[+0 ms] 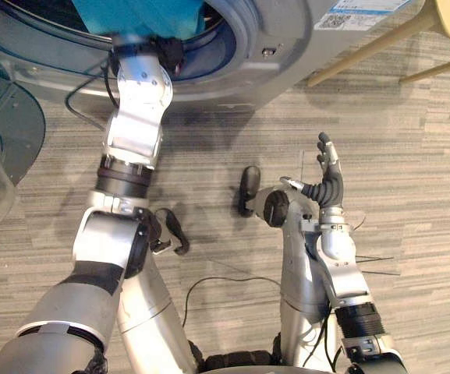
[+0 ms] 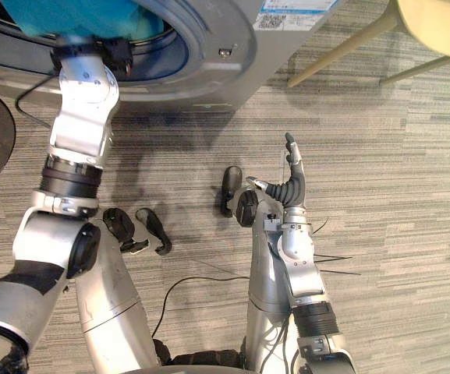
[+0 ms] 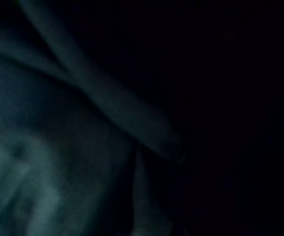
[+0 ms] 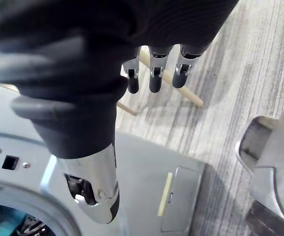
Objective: Pick up the laundry basket with both hands and put the clothes into the washing machine.
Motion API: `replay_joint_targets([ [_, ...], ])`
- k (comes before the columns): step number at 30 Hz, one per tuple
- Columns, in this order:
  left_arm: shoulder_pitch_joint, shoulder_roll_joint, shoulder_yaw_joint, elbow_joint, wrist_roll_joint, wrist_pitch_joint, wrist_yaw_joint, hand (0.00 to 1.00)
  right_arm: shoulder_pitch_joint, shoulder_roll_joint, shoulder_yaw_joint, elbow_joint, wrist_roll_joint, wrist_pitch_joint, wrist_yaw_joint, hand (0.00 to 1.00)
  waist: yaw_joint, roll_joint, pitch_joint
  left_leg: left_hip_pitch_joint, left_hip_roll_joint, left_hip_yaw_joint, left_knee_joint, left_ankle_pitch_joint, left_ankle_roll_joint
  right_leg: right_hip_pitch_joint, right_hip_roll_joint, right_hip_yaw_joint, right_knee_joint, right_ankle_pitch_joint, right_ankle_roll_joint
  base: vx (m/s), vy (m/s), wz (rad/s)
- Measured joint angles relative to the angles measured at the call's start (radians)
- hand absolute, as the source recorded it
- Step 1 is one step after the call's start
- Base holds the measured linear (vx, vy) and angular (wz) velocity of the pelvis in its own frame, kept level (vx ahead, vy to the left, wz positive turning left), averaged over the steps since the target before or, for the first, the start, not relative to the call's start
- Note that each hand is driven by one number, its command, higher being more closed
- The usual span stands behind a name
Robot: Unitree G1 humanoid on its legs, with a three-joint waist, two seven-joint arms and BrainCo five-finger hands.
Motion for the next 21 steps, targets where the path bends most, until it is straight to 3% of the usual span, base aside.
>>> replay_joint_targets([
  [3,-0.095,0.018,0.002,0.089,0.056,0.057,-0.012,0.0,0.018,0.001,-0.002,-0.032,0.002,-0.014,0.022,0.0,-0.002,-0.002,0.001,-0.026,0.002,-0.01,0.02,-0.005,-0.001,-0.024,0.001,-0.002,0.015,0.002,-0.003,0.02,-0.008,-0.07],
  [8,-0.127,0.017,0.032,0.171,0.179,0.145,-0.101,0.0,0.022,0.0,-0.014,-0.038,0.039,-0.027,0.073,0.0,0.0,-0.002,0.001,-0.029,0.002,-0.012,0.032,-0.012,0.004,-0.028,0.0,-0.002,0.023,0.001,-0.003,0.01,-0.004,-0.01],
  [15,-0.11,-0.013,0.072,0.196,0.28,0.17,-0.158,0.0,0.055,0.0,-0.035,0.011,0.07,-0.045,0.1,0.0,0.009,-0.002,0.001,0.025,-0.015,-0.015,0.014,-0.012,0.005,0.033,-0.017,-0.006,0.016,-0.001,-0.006,0.0,-0.019,0.09],
  [21,-0.008,-0.034,0.071,0.146,0.285,0.17,-0.184,0.0,0.132,0.003,-0.011,0.014,0.079,-0.029,0.118,0.0,0.033,0.002,-0.004,0.129,-0.037,-0.012,-0.093,0.023,-0.008,0.155,-0.026,-0.03,-0.069,-0.002,-0.007,0.01,-0.052,0.15],
])
